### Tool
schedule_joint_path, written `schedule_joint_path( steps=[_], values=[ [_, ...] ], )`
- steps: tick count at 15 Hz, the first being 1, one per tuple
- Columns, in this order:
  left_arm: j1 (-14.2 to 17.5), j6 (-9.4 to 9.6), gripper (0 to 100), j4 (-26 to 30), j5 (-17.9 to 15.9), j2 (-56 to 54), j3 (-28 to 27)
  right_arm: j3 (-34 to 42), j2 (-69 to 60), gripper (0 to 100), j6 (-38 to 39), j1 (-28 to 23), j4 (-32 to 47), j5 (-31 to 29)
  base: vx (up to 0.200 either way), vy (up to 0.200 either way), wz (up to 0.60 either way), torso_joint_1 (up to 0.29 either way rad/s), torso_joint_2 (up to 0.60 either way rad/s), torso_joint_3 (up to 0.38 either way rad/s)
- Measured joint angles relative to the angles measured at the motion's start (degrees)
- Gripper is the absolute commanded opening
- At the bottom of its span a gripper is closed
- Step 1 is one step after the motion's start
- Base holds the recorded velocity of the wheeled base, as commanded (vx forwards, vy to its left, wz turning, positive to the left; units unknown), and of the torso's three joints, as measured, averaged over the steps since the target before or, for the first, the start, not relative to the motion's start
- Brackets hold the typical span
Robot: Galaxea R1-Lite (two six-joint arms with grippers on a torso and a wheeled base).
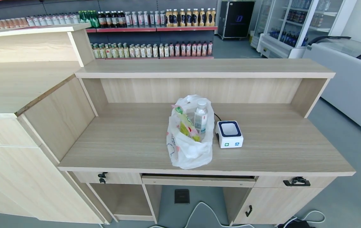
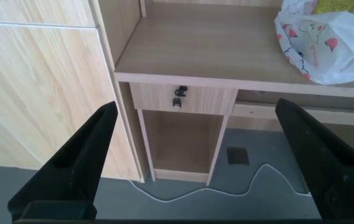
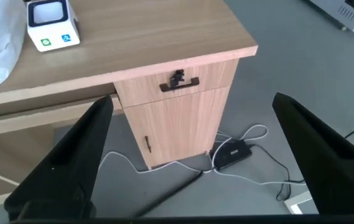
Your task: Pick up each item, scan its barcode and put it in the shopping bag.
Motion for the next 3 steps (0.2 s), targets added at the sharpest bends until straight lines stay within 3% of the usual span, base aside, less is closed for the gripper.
schedule_joint_path(
  steps=[3],
  values=[
    [0.0,0.0,100,0.0,0.0,0.0,0.0,0.0,-1.5,100,-0.2,0.1,0.0,0.0,0.0,0.0,0.0,0.0,0.0,0.0]
  ],
)
